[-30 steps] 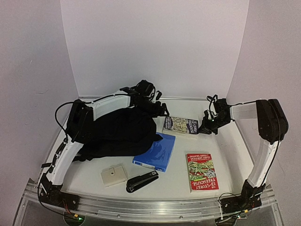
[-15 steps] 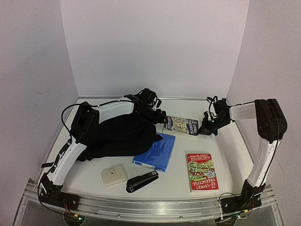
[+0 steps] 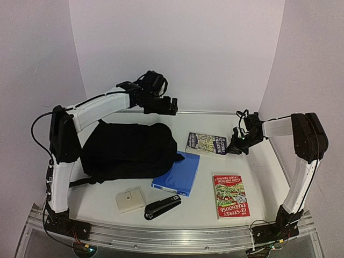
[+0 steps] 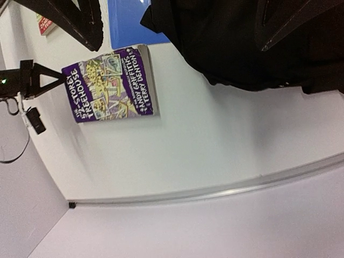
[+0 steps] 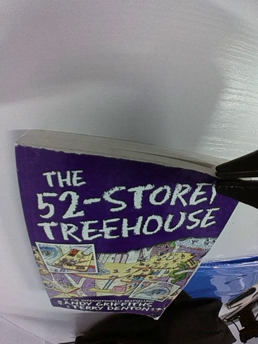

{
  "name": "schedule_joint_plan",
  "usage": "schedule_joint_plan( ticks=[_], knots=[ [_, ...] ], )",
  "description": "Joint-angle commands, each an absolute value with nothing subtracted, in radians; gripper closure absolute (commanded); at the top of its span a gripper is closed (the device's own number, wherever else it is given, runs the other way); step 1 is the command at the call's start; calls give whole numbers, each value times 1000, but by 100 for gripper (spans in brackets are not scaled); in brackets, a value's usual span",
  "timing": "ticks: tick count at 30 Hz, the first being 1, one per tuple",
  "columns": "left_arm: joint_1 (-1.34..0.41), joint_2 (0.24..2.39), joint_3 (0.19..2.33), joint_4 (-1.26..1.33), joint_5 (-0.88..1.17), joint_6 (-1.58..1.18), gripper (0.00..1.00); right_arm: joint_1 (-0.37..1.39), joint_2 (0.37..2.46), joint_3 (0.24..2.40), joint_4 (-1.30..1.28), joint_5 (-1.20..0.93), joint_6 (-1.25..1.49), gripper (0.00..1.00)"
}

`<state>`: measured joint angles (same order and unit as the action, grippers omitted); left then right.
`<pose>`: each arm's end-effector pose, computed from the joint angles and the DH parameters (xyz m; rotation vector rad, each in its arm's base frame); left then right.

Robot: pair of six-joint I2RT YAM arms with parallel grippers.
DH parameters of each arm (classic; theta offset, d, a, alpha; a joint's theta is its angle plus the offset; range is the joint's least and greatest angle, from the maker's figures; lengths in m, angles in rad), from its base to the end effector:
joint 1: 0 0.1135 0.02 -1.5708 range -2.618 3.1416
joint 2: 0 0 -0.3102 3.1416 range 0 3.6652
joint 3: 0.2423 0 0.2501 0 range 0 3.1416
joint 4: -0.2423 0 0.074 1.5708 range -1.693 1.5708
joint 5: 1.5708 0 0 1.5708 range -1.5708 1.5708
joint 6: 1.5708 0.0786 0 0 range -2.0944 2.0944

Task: Pack the student bag
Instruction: Move the book to the center of the board.

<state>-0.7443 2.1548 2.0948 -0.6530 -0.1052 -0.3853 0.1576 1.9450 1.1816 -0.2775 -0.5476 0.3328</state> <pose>0.4117 -0.3679 0.3181 0.3597 2.2957 -0.4653 0.4100 0.1066 0.1560 0.0304 2.6313 0.8877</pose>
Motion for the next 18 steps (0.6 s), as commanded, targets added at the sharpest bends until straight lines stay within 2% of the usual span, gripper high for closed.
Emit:
schedule_joint_plan(
  ticks=[1,7,11,18],
  knots=[
    [-750,2128,2141,-657,-175,-342,0,159,1953,1195,-276,-565,314,100],
    [-782,2278,2244,-611,34,-365,0,160,1950,1192,-276,-561,312,100],
    [-801,2407,2344,-596,149,-412,4,159,1955,1191,-277,-558,310,100],
    [-813,2537,2404,-597,131,-470,9,159,1966,1191,-276,-562,306,100]
  ],
)
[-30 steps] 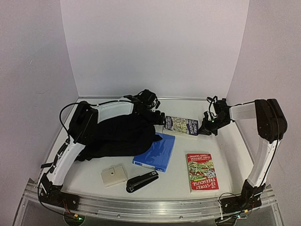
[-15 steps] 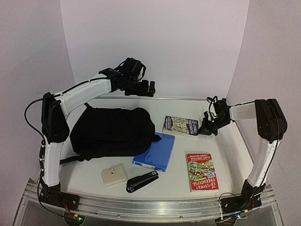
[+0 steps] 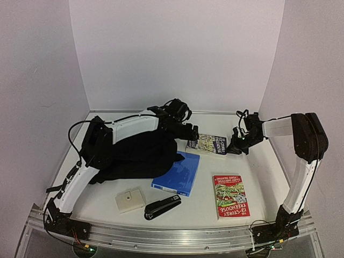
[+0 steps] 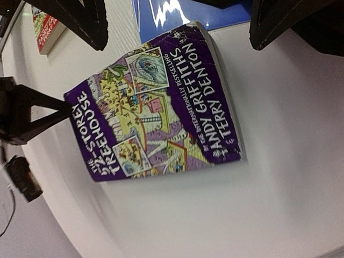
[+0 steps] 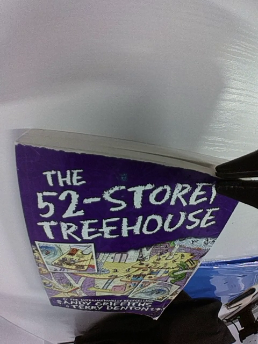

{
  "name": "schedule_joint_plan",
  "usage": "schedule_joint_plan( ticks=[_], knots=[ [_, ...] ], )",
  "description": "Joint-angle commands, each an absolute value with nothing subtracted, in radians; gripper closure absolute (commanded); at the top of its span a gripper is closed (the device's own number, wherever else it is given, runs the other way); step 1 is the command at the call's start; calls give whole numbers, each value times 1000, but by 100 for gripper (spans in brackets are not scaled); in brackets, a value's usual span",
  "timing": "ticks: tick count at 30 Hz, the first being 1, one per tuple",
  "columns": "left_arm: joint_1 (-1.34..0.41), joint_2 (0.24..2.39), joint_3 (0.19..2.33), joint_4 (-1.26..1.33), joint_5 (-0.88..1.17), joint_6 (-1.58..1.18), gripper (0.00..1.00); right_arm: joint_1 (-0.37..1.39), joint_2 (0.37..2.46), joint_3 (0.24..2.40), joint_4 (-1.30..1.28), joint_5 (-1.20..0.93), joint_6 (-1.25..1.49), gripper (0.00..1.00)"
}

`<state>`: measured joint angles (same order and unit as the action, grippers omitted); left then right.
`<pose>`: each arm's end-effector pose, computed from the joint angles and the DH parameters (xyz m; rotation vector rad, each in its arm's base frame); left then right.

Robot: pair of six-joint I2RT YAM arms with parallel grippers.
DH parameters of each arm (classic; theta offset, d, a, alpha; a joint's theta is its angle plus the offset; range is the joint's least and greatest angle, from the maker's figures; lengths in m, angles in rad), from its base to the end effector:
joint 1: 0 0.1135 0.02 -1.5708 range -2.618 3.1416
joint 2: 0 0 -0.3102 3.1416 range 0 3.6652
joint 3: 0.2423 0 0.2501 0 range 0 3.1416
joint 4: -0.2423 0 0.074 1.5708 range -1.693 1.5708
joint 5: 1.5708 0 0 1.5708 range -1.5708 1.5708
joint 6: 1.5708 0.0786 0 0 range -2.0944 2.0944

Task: Pack the student bag
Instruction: Pick up the book from the center of the board.

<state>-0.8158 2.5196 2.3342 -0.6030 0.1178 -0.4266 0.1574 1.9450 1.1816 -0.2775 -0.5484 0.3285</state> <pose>0.4243 -0.4644 0.2006 0.5381 2.4187 -0.7134 0.4100 0.1066 0.1560 0.0247 2.6302 0.8872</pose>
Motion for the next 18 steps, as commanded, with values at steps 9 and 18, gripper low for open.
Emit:
schedule_joint_plan(
  ticks=[9,18],
  knots=[
    [-813,2662,2472,-640,184,-532,18,160,1980,1202,-275,-585,310,100],
    [-813,2653,2437,-551,346,-565,31,159,2005,1213,-275,-605,318,100]
  ],
)
